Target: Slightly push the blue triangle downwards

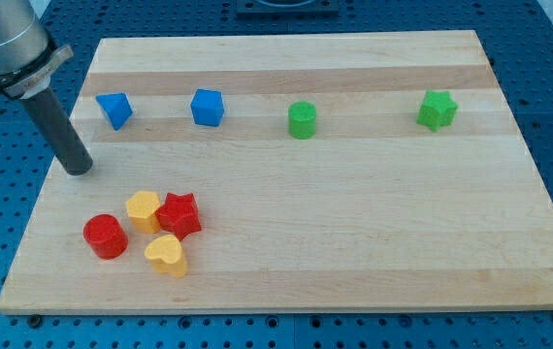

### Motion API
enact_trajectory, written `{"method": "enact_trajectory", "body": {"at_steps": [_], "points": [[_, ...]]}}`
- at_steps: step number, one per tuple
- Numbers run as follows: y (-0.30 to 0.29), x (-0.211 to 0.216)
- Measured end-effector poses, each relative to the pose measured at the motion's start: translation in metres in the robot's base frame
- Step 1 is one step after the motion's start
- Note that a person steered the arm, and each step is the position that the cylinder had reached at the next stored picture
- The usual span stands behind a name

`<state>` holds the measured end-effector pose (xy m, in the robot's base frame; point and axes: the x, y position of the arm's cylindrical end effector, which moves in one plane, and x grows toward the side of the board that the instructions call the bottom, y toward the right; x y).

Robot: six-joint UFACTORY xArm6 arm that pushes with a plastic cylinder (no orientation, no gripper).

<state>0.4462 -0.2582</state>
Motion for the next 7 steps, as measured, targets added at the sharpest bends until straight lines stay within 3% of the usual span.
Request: {"method": "enact_trajectory", "body": {"at_steps": [3, 5, 6, 7], "points": [[0.006, -0.092], [-0.047, -0.105], [-0.046, -0.109], [-0.045, -0.140]]}}
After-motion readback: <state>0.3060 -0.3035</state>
